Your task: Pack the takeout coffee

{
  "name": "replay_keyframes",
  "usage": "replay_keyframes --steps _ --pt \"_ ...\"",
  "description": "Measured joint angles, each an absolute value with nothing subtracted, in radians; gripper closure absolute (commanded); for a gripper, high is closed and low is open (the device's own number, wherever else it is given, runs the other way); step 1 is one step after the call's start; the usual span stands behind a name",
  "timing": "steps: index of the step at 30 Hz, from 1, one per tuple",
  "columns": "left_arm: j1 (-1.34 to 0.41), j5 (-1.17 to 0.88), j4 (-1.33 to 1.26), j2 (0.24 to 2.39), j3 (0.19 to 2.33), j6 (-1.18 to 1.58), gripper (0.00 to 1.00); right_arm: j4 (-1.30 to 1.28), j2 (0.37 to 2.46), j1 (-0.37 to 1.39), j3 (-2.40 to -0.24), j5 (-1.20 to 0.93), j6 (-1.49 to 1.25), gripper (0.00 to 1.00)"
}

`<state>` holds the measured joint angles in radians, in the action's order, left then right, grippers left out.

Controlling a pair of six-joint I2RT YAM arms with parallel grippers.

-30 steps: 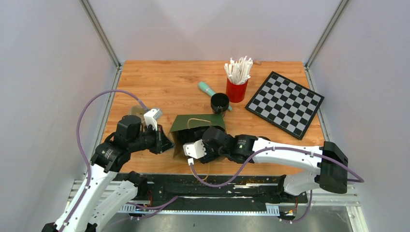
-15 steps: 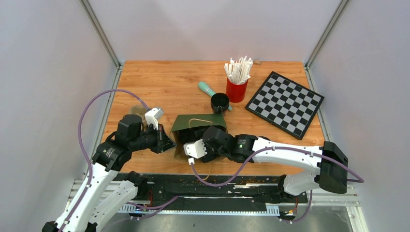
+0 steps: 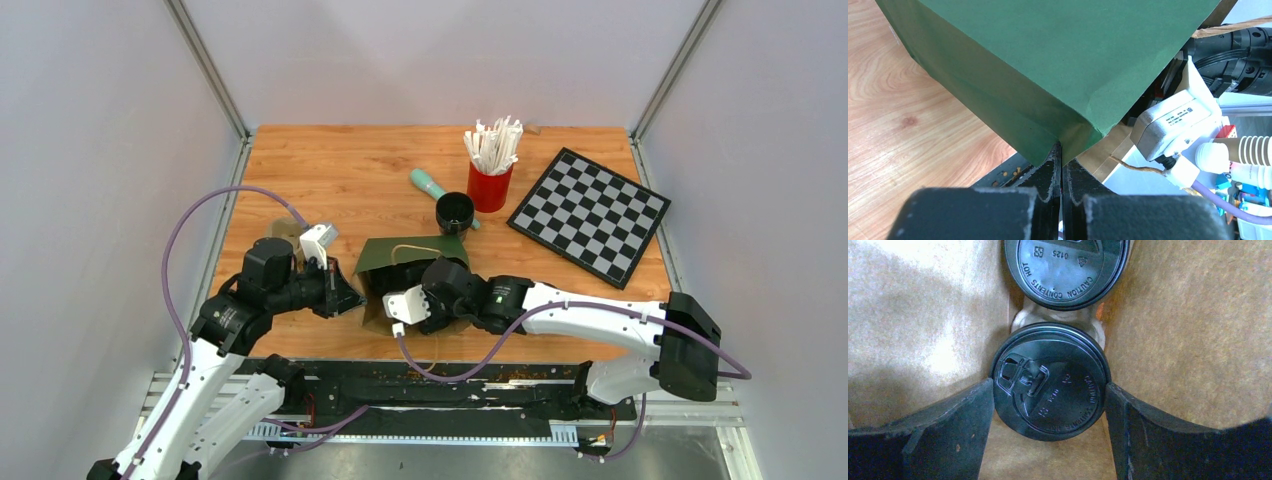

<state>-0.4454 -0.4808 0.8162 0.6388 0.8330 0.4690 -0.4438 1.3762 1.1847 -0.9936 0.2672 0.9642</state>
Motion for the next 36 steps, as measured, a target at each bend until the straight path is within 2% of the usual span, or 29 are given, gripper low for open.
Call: replay_keyframes --steps 36 --pt "-0.445 -0.505 0.794 0.632 0.810 0.490 1.00 -0.362 1.404 1.151 -0.949 0.263 0.973 0.31"
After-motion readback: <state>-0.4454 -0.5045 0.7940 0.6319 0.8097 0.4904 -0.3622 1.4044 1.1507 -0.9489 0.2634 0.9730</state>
